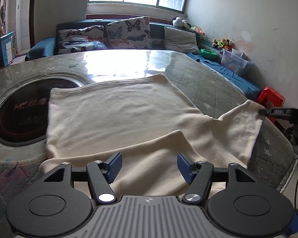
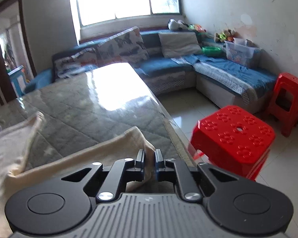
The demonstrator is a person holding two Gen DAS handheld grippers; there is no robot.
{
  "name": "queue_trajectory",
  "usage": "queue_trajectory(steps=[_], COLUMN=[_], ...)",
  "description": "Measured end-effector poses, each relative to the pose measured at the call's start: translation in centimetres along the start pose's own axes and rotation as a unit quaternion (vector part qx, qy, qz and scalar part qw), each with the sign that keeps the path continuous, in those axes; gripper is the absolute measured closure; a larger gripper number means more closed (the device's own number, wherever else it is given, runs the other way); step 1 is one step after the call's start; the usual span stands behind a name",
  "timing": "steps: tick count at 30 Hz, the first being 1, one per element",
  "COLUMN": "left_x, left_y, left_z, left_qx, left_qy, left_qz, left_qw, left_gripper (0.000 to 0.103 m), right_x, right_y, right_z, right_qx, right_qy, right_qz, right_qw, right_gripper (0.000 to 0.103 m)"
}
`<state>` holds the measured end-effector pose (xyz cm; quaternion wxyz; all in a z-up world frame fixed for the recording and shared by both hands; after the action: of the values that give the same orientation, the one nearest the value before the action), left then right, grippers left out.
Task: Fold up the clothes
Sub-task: 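Lift the held sleeve and fold it across the body, then open the right gripper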
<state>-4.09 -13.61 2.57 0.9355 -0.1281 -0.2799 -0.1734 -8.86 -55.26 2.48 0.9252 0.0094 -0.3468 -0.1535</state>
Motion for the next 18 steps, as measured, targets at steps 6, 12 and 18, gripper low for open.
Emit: queue_trajectory(steps=[6, 12, 18], left_x=[0.3, 0.0, -0.7], left_y=[-1.5, -2.4, -0.3], left_z=[-1.3, -2.3, 0.0], left_qx=[-0.002, 0.009, 0.002], left_qy=[0.003, 0.003, -0.021], left_qz=[-0.019, -0.037, -0.007], left_qw=[0.9998, 0.9993, 0.9998], left_gripper=[0.035, 0.032, 0.032], right_x=[0.7, 1.7, 2.3], right_y=[1.6, 5.2, 10.5], right_z=[4.1, 8.1, 11.2], right_qx=[0.051, 0.109, 0.168], right_qy=[-0.035, -0.060, -0.071], right_qz=[0.021, 0.067, 0.131], right_qw=[0.998, 0.990, 0.975], right_gripper=[0.095, 0.095, 0.095])
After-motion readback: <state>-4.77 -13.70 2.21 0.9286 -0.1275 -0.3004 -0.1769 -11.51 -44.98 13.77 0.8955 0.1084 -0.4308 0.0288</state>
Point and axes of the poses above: each gripper's, at about its wrist camera, not at the fingertips, and z roughly against the way its jaws point, y to its left, x to its top, the point moved 1 cm from there along -z, roughly the way its jaws point, and after that the axes turned 13 degrees about y, right-handed, at the moved point
